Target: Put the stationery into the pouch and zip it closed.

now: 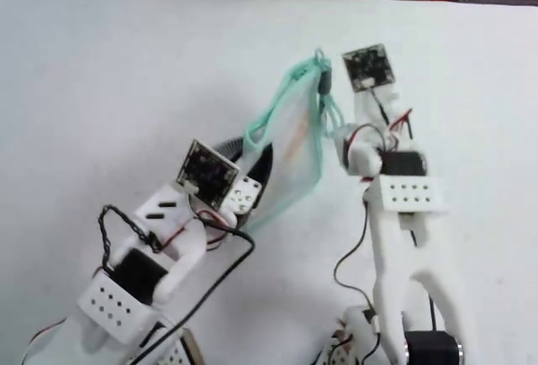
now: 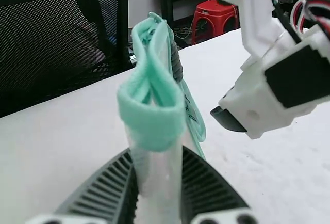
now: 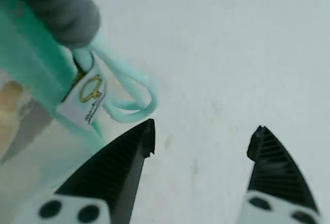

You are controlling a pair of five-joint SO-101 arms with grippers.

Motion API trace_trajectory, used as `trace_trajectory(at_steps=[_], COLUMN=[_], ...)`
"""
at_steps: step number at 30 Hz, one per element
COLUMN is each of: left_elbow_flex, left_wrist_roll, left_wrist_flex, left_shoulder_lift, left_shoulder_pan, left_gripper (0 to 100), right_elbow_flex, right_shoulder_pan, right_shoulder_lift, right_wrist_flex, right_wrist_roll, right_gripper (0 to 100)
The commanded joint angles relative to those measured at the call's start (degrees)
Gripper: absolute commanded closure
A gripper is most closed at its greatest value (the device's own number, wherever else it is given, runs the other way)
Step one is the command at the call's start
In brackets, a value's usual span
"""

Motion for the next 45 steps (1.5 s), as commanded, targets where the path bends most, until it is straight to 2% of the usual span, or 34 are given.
trace_trajectory(at_steps=[1, 12, 16, 20, 23, 26, 32, 36, 39, 42, 45], left_elbow_flex=[0.1, 0.2, 0.2, 0.2, 0.2, 0.2, 0.2, 0.2, 0.2, 0.2, 0.2], left_wrist_roll=[-0.8, -0.8, -0.8, -0.8, -0.8, -0.9, -0.9, -0.9, -0.9, -0.9, -0.9], left_wrist_flex=[-0.4, -0.4, -0.4, -0.4, -0.4, -0.4, -0.4, -0.4, -0.4, -0.4, -0.4], left_shoulder_lift=[0.4, 0.4, 0.4, 0.4, 0.4, 0.4, 0.4, 0.4, 0.4, 0.4, 0.4], left_shoulder_pan=[-0.5, -0.5, -0.5, -0.4, -0.3, -0.3, -0.3, -0.3, -0.3, -0.3, -0.2], left_gripper=[98, 98, 98, 98, 98, 98, 98, 98, 98, 98, 98], right_elbow_flex=[2.6, 9.8, 10.5, 9.1, 7.1, 5.9, 6.2, 6.2, 6.2, 6.1, 6.2], right_shoulder_pan=[-2.2, -4.0, -4.7, -5.3, -5.3, -5.1, -2.4, 0.2, 3.5, 6.1, 6.2], right_shoulder_lift=[-0.2, 0.2, 3.6, 8.0, 10.8, 11.9, 9.9, 4.6, -1.3, -8.3, -14.9], right_wrist_flex=[-7.1, -20.9, -28.3, -30.8, -31.3, -31.9, -39.0, -39.2, -38.8, -36.1, -30.7], right_wrist_roll=[-0.1, 0.4, 0.4, 2.4, 6.7, 7.9, 7.6, 7.3, 2.4, -1.6, -2.5], right_gripper=[70.5, 70.5, 70.5, 71.3, 80.0, 91.4, 98.1, 98.0, 98.0, 98.0, 98.0])
